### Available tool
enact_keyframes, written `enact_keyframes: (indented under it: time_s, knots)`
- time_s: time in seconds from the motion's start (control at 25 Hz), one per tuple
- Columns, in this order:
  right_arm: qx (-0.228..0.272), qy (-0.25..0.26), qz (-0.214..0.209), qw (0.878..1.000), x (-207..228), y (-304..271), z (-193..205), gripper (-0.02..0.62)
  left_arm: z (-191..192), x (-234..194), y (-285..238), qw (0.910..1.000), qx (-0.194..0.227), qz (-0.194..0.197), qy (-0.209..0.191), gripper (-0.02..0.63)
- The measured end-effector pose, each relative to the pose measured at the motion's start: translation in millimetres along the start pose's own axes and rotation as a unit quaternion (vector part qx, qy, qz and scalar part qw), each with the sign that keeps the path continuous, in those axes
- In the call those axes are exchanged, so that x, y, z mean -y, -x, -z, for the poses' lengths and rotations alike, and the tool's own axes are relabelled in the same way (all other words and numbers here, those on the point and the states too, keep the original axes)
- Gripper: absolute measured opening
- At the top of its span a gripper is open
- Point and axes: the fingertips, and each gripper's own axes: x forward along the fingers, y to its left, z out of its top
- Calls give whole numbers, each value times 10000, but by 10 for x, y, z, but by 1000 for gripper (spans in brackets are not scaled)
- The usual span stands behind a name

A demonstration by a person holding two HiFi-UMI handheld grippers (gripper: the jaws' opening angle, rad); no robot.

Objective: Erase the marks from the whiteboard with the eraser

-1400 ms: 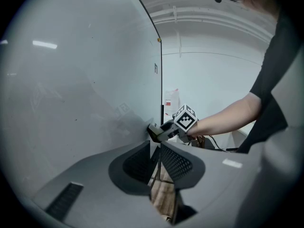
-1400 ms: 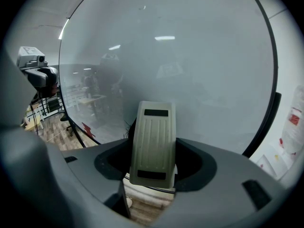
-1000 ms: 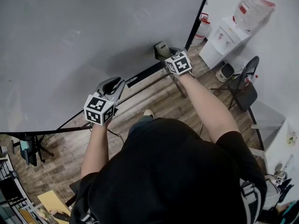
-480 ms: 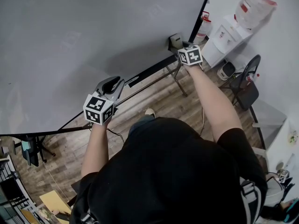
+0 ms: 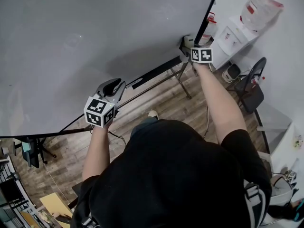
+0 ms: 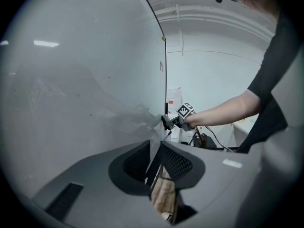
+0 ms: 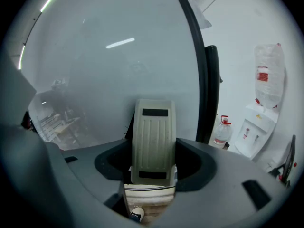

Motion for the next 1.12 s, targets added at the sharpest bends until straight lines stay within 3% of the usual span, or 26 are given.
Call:
enact_keyframes:
  time_s: [0.28, 0.8, 1.12]
  knots:
    - [54, -73, -115, 9999, -81, 20, -21, 249, 16, 16, -25, 10000, -31, 14, 27, 80]
    - [46, 505, -335, 9982, -529, 91, -86, 249, 85, 57, -33, 9999, -85, 51, 35, 80]
    - [100, 508, -451, 9976, -766, 90, -82, 249, 131, 102, -47, 9998, -137, 80, 108, 80]
